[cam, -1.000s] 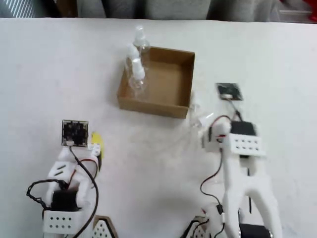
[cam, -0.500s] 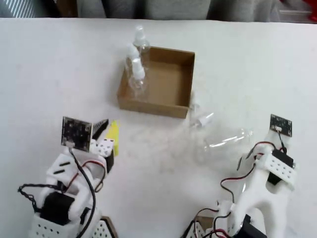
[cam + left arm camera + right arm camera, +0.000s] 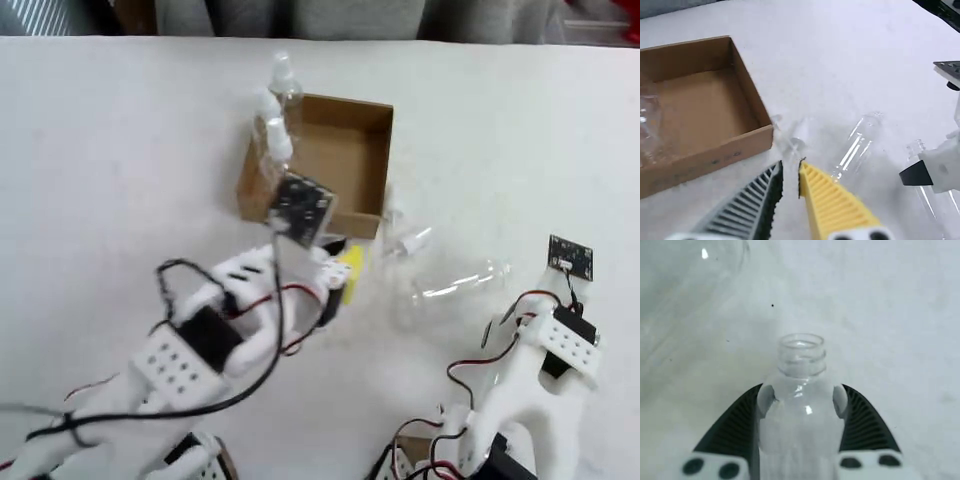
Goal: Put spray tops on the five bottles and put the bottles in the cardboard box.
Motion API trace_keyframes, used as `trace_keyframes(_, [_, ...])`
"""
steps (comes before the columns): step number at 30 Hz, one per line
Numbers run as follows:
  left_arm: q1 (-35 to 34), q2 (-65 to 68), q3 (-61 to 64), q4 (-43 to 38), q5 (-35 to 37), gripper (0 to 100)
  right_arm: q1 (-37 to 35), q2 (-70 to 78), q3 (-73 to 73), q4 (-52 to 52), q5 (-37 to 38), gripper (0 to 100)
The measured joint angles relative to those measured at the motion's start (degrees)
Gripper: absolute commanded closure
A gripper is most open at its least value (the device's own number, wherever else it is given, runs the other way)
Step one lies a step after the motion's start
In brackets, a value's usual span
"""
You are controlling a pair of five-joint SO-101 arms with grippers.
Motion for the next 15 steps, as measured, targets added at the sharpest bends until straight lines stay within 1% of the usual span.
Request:
trace_keyframes(3, [2.1, 9.5, 0.0, -8.9, -4.5, 92, 0.0, 0.0, 1.0, -1.2, 0.0, 97.1])
trace_keyframes(8, [4.5, 24.9, 0.0, -20.0, -16.4, 92, 0.1, 0.0, 1.0, -1.9, 0.0, 97.2])
trace_keyframes(11, [4.7, 31.6, 0.0, -27.0, -19.9, 92, 0.1, 0.0, 1.1, -1.9, 0.0, 97.1])
trace_keyframes(13, [4.7, 35.7, -1.9, -29.4, -22.1, 92, -0.1, 0.0, 1.5, -1.9, 0.0, 97.3])
trace_keyframes(15, [4.7, 39.1, -5.2, -29.4, -24.5, 92, -0.6, 0.0, 1.5, -1.9, 0.0, 97.4])
